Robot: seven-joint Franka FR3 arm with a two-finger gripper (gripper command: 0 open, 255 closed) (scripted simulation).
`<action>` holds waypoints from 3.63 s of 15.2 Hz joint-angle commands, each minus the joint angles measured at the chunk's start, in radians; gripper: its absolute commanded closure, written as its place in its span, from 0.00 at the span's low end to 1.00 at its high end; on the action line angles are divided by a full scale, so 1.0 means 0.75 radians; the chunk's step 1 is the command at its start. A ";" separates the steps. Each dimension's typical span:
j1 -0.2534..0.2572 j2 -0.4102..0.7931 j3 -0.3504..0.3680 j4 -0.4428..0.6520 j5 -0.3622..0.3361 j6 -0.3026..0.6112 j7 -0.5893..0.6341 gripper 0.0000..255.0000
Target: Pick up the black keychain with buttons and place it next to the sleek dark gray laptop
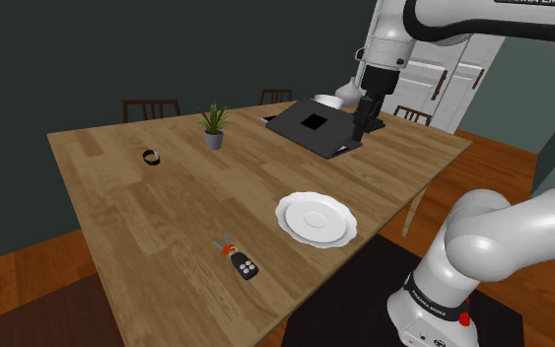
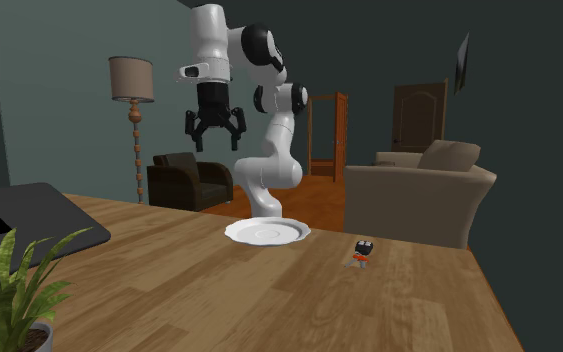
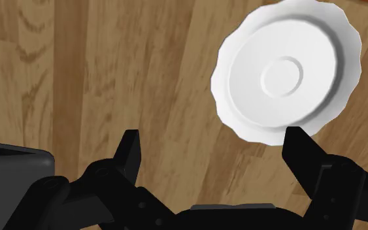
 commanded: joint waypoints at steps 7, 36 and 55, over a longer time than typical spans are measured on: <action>0.062 0.037 0.174 -0.076 0.117 0.109 0.194 0.00; 0.189 0.872 0.876 0.172 0.191 0.697 1.031 0.00; 0.190 0.904 0.885 0.133 0.177 0.764 1.044 1.00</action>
